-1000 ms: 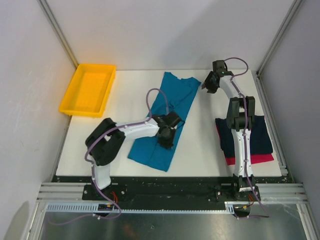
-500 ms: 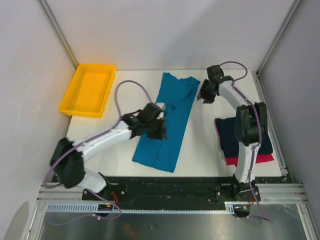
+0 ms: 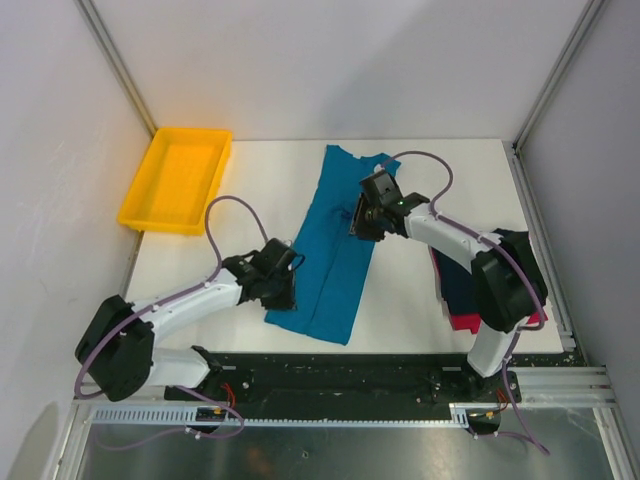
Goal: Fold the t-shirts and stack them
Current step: Rotate the tshirt 90 degrees
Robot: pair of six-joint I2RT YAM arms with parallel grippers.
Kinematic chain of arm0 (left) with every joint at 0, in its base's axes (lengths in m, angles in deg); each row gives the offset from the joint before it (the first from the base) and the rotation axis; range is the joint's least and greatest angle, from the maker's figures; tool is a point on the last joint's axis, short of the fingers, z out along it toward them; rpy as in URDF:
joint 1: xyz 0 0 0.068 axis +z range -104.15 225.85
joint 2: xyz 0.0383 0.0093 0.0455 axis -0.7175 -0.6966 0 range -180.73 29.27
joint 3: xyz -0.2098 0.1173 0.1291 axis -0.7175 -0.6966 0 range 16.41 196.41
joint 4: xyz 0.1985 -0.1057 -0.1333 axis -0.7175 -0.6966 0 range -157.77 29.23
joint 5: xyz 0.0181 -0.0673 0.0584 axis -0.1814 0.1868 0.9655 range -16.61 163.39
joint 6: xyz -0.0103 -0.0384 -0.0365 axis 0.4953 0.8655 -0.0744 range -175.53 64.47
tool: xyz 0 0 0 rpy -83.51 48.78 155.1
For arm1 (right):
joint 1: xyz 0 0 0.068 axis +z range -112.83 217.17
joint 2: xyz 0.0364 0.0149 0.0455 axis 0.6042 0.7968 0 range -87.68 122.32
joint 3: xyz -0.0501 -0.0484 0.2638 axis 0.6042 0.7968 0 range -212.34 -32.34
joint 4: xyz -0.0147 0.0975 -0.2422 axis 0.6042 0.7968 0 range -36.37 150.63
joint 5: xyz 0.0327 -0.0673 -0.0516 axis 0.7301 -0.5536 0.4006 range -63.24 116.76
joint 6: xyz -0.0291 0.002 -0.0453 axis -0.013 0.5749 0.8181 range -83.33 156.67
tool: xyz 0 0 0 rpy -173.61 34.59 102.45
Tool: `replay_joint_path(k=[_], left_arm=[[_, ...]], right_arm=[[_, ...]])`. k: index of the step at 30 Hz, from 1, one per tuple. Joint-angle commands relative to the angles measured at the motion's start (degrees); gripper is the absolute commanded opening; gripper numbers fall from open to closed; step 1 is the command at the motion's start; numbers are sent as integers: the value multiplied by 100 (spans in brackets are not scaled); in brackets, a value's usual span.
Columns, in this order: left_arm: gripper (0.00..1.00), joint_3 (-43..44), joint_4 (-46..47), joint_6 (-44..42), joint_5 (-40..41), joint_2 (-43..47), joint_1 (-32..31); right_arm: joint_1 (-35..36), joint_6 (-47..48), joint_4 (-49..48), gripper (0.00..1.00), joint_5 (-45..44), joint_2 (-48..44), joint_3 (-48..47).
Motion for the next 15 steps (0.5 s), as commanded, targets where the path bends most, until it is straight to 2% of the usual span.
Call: replay_joint_path(k=[1,6,15], left_arm=[[33,-146,125,26,181,286,-281],[34,-144,176,22,194,226,-682],[35,26,249,-59,190,-287,-1032]], right_arm=[[-56,-329,-676,38,-83,429,-61],[-48,-288,-638,38,-109,740,-355],[-35,-233,-287,37,-174,1218,-1076]])
